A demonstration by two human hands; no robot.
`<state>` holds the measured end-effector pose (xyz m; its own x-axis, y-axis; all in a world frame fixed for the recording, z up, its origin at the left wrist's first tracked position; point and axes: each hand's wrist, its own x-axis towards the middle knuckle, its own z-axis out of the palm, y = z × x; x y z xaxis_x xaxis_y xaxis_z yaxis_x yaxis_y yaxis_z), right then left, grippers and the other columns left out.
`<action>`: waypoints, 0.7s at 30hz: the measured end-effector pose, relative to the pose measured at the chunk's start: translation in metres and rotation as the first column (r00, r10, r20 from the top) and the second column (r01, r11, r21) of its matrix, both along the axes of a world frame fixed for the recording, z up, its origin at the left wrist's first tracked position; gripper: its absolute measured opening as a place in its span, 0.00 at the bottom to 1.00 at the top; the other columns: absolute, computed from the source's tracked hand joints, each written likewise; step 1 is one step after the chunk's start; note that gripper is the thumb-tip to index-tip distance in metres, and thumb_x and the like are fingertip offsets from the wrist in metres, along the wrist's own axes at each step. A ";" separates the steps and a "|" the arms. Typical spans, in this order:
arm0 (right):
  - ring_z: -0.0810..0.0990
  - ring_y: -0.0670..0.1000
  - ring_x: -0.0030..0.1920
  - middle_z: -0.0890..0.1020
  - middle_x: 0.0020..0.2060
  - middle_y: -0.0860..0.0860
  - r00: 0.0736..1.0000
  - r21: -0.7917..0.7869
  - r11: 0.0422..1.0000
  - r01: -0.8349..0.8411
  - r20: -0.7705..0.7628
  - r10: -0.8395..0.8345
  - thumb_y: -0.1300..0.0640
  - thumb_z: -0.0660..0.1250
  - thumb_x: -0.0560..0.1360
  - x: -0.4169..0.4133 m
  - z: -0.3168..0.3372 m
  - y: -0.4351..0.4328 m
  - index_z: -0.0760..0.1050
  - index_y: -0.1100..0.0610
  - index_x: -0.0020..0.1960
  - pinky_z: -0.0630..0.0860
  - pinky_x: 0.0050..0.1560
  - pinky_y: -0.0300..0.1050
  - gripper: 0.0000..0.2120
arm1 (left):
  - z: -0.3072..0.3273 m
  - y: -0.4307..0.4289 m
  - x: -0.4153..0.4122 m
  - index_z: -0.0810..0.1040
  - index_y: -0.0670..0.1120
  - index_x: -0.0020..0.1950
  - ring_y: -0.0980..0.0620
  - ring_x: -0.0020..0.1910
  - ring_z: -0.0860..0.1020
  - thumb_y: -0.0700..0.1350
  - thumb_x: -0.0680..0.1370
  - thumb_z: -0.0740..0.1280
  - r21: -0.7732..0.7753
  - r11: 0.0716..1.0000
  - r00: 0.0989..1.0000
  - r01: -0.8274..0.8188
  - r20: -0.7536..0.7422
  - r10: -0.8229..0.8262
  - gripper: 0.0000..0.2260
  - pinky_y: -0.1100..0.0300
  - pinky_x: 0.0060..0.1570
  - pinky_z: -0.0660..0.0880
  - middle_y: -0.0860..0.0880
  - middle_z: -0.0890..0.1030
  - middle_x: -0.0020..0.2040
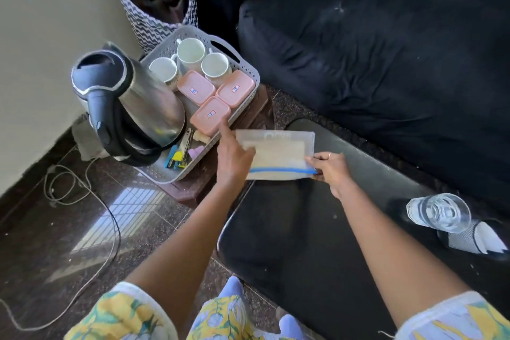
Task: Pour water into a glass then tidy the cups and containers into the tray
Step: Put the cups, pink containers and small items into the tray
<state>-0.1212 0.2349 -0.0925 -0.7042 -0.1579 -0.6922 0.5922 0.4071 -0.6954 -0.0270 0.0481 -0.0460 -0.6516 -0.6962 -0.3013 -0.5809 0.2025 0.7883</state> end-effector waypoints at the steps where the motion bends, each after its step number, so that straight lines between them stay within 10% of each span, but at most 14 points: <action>1: 0.76 0.48 0.32 0.78 0.34 0.53 0.999 -0.037 0.998 0.045 -0.005 -0.045 0.64 0.70 0.73 -0.004 0.007 -0.012 0.76 0.57 0.38 0.76 0.25 0.35 0.07 | 0.006 -0.013 -0.013 0.54 0.50 0.73 0.45 0.54 0.74 0.35 0.68 0.68 -0.040 0.999 0.999 0.004 -0.036 -0.006 0.38 0.59 0.50 0.67 0.42 0.76 0.59; 8: 0.78 0.48 0.32 0.78 0.34 0.53 0.989 -0.166 0.980 0.106 -0.081 -0.121 0.66 0.67 0.75 -0.023 0.042 -0.105 0.74 0.56 0.36 0.79 0.29 0.38 0.10 | 0.044 -0.113 -0.093 0.57 0.48 0.72 0.40 0.56 0.75 0.33 0.70 0.68 -0.310 0.941 0.984 0.138 0.149 -0.095 0.35 0.50 0.56 0.73 0.38 0.76 0.57; 15: 0.78 0.46 0.22 0.81 0.31 0.51 0.952 0.045 0.999 0.007 -0.305 0.007 0.61 0.74 0.69 -0.025 0.058 -0.186 0.68 0.51 0.34 0.69 0.20 0.35 0.15 | 0.046 -0.184 -0.131 0.61 0.47 0.71 0.39 0.62 0.72 0.31 0.74 0.57 -0.418 0.900 0.953 0.126 0.304 0.008 0.26 0.47 0.59 0.70 0.38 0.73 0.63; 21: 0.81 0.61 0.48 0.80 0.47 0.57 0.919 0.210 0.971 -0.118 -0.348 0.186 0.59 0.72 0.71 -0.022 0.058 -0.230 0.72 0.56 0.44 0.79 0.47 0.51 0.08 | 0.022 -0.199 -0.136 0.58 0.43 0.72 0.40 0.67 0.64 0.33 0.73 0.58 -0.579 0.787 0.904 0.212 0.423 0.067 0.27 0.52 0.67 0.59 0.39 0.65 0.69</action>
